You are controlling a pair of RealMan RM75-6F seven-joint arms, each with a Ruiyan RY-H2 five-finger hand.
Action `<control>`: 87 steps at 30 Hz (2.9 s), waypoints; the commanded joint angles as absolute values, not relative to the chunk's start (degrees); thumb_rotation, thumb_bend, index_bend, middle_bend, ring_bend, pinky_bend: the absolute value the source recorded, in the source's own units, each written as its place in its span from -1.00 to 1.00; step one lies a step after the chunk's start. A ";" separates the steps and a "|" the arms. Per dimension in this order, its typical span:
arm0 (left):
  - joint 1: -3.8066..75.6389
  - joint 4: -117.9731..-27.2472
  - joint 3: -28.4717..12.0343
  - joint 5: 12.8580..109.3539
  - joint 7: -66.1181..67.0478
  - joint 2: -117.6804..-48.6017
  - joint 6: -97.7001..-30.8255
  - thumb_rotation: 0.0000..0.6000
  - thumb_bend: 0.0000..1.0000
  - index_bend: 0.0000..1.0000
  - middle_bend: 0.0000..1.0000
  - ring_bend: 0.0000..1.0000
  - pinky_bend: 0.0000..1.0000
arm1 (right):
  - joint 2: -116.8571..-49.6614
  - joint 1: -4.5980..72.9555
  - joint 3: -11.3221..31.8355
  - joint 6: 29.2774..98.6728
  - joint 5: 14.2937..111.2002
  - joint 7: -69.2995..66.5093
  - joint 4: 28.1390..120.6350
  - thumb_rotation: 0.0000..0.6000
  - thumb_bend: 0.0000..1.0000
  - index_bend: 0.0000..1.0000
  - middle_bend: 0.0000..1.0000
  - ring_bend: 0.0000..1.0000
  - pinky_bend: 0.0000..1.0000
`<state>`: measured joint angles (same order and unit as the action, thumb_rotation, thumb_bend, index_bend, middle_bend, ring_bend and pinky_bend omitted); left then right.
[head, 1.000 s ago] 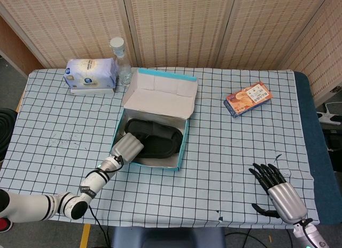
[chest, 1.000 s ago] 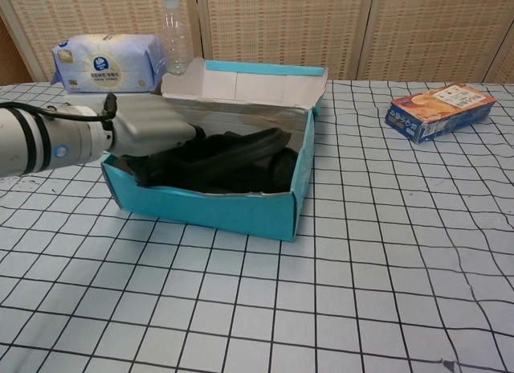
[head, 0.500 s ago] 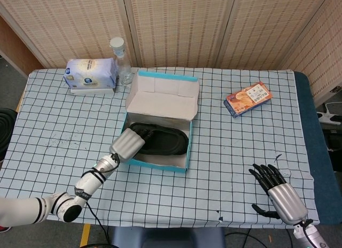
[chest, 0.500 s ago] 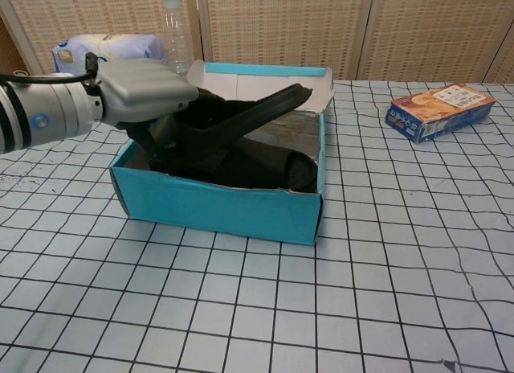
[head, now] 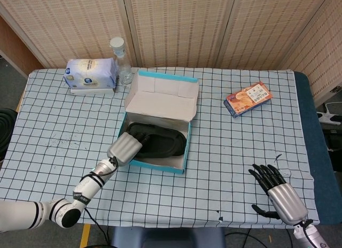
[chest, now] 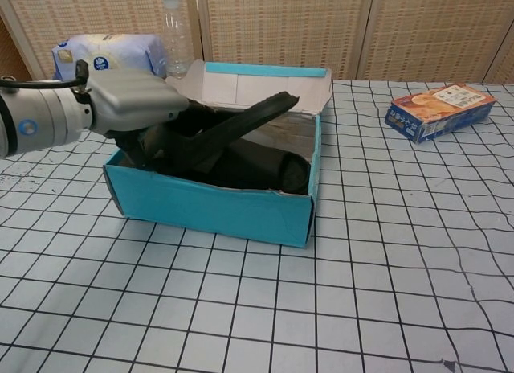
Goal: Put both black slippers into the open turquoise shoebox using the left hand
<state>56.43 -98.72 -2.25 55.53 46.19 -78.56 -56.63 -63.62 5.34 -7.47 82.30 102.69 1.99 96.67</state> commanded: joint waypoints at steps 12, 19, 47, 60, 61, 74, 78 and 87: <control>55.16 -95.08 -3.37 59.24 40.32 -79.92 -56.00 1.00 -0.15 -1.00 -1.00 -1.00 -0.61 | -63.78 5.74 -7.34 81.85 102.72 1.71 96.63 0.63 -0.67 -1.00 -1.00 -1.00 -1.00; 55.21 -98.49 -6.02 55.22 34.79 -77.66 -52.78 1.00 -0.12 -1.00 -1.00 -1.00 -0.60 | -64.67 6.90 -7.09 80.73 103.59 1.95 96.47 0.63 -0.67 -1.00 -1.00 -1.00 -1.00; 56.26 -91.62 -9.58 72.13 13.38 -86.32 -50.61 1.00 -0.11 -0.96 -0.62 -0.63 -0.68 | -64.47 7.70 -7.16 81.12 103.02 -1.16 95.43 0.63 -0.67 -1.00 -1.00 -1.00 -1.00; 54.97 -88.67 -6.54 78.08 9.61 -87.91 -51.09 1.00 -0.11 -0.91 -0.60 -0.50 -0.77 | -64.14 7.83 -7.21 80.89 102.70 -1.09 95.80 0.63 -0.67 -1.00 -1.00 -1.00 -1.00; 54.87 -88.36 -6.32 78.19 9.53 -88.08 -50.95 1.00 -0.11 -0.91 -0.60 -0.49 -0.77 | -64.17 7.84 -7.21 80.85 102.67 -1.04 95.80 0.63 -0.67 -1.00 -1.00 -1.00 -1.00; 55.45 -83.55 -3.90 79.74 5.71 -89.73 -45.97 1.00 -0.10 -1.00 -0.77 -0.65 -0.85 | -64.31 8.06 -7.12 80.19 102.07 -0.67 95.92 0.63 -0.67 -1.00 -1.00 -1.00 -1.00; 56.01 -82.67 -3.16 79.39 6.22 -89.89 -43.56 1.00 -0.10 -1.00 -0.82 -0.71 -0.85 | -64.48 8.25 -7.21 79.73 102.10 -0.42 95.96 0.63 -0.67 -1.00 -1.00 -1.00 -1.00; 56.74 -80.99 -3.32 77.94 5.48 -90.34 -40.40 1.00 -0.10 -1.00 -0.83 -0.74 -0.85 | -64.47 8.14 -7.18 80.02 102.00 -0.32 95.96 0.63 -0.67 -1.00 -1.00 -1.00 -1.00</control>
<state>56.65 -81.13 -3.27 78.09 5.61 -90.34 -40.58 -64.47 8.14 -7.18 80.02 102.00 -0.32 95.96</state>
